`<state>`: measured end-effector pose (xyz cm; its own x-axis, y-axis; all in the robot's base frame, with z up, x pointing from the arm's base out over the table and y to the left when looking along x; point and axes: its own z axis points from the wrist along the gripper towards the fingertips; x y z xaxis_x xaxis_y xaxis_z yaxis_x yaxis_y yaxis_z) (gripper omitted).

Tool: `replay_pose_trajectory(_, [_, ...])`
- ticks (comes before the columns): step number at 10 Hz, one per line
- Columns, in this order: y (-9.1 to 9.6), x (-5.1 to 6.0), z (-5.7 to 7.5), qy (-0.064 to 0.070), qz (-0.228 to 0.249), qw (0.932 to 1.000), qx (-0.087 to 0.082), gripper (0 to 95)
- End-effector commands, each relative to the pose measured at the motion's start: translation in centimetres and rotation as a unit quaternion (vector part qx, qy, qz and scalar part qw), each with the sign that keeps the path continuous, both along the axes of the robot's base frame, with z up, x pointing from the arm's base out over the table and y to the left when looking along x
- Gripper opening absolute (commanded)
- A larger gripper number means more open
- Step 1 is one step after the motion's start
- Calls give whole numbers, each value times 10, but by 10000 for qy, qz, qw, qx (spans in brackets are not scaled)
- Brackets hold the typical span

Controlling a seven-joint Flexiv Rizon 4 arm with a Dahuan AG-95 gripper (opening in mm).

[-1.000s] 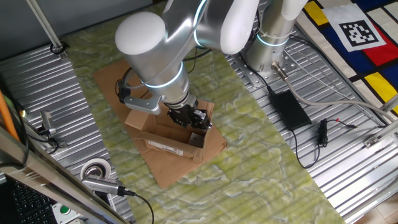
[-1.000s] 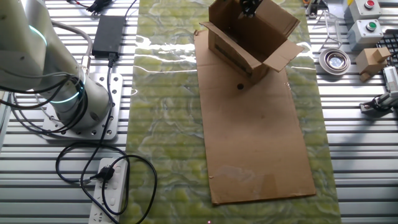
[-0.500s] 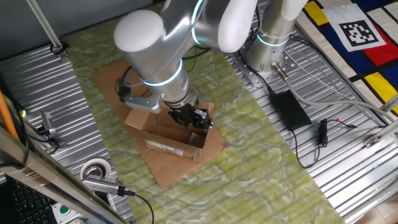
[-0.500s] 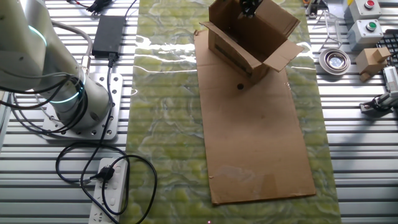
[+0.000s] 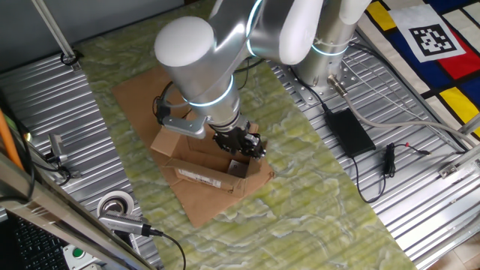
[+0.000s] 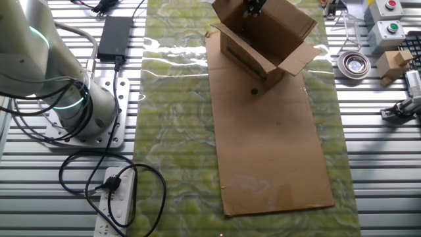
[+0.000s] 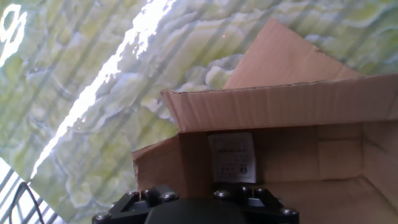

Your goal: Open a box

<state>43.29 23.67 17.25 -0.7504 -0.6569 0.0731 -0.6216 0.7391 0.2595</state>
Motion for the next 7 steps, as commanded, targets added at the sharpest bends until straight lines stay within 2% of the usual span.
replay_pose_trajectory(1, [2,-1,-2,-24,28,10000,2,570])
replay_pose_trajectory(7, [7,-4,-15,-98,112,9999,-31,570])
